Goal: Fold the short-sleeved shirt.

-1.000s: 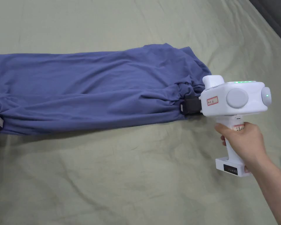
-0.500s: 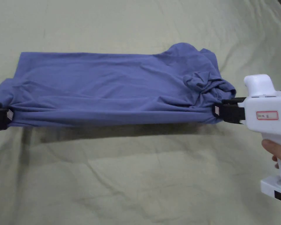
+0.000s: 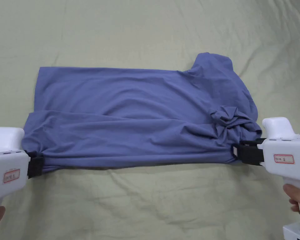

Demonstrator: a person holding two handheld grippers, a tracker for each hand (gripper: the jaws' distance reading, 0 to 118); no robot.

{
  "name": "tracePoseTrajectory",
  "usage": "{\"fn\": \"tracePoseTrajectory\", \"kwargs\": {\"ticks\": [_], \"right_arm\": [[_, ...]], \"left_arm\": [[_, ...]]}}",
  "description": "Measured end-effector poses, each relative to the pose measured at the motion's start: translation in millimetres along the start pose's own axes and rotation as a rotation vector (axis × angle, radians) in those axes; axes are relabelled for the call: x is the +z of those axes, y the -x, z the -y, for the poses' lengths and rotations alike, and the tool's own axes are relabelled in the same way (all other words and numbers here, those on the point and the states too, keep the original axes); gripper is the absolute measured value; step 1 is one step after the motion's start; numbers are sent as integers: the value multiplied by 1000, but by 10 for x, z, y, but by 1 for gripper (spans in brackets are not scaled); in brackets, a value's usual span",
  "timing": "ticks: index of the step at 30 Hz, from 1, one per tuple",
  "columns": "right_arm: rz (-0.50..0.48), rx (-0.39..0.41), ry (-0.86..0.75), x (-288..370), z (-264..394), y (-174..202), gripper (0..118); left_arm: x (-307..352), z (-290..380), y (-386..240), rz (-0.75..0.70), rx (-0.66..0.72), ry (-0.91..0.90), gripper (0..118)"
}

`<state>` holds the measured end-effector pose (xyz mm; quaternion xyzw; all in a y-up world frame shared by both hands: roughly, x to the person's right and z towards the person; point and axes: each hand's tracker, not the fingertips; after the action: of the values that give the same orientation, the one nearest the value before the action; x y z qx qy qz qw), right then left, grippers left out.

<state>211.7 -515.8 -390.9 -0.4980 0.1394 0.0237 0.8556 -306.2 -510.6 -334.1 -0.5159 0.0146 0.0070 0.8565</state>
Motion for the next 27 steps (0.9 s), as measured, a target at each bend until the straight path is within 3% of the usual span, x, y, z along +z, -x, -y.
{"fn": "tracePoseTrajectory", "kwargs": {"ticks": [1, 2, 6, 8, 13, 15, 16, 17, 18, 19, 20, 23, 27], "right_arm": [[34, 18, 14, -5, 12, 21, 110], [46, 34, 24, -9, 30, 38, 115], [46, -22, -3, 189, 124, -108, 115], [42, -49, -66, 391, 163, 35, 115], [132, 16, -249, 1000, 207, 351, 113], [129, 17, -332, 1198, 257, 483, 91], [101, 11, -358, 1285, 282, 537, 64], [73, -18, -375, 1319, 301, 584, 6], [71, -39, -388, 1323, 313, 620, 3], [81, -35, -427, 1364, 337, 647, 3], [69, 2, -409, 1367, 325, 675, 3], [108, 57, -415, 1302, 280, 767, 3], [86, 48, -419, 1273, 160, 769, 3]], "left_arm": [[3, 0, 21, -6, 21, 2, 63], [12, 18, 34, -11, 19, -4, 87], [205, 98, 67, -29, 10, -40, 87], [412, 126, 36, -67, -9, -71, 87], [1186, 215, -111, -78, -14, -265, 87], [1498, 278, -140, -59, 35, -365, 87], [1686, 309, -216, -27, 70, -410, 85], [1813, 339, -213, 15, 92, -470, 61], [1873, 326, -220, 34, 78, -482, 13], [1912, 293, -259, 9, 74, -499, 0], [1809, 307, -133, -64, 59, -490, 0], [1770, 185, -159, -77, 42, -491, 0], [1665, -166, -153, -23, 58, -519, 0]]}}
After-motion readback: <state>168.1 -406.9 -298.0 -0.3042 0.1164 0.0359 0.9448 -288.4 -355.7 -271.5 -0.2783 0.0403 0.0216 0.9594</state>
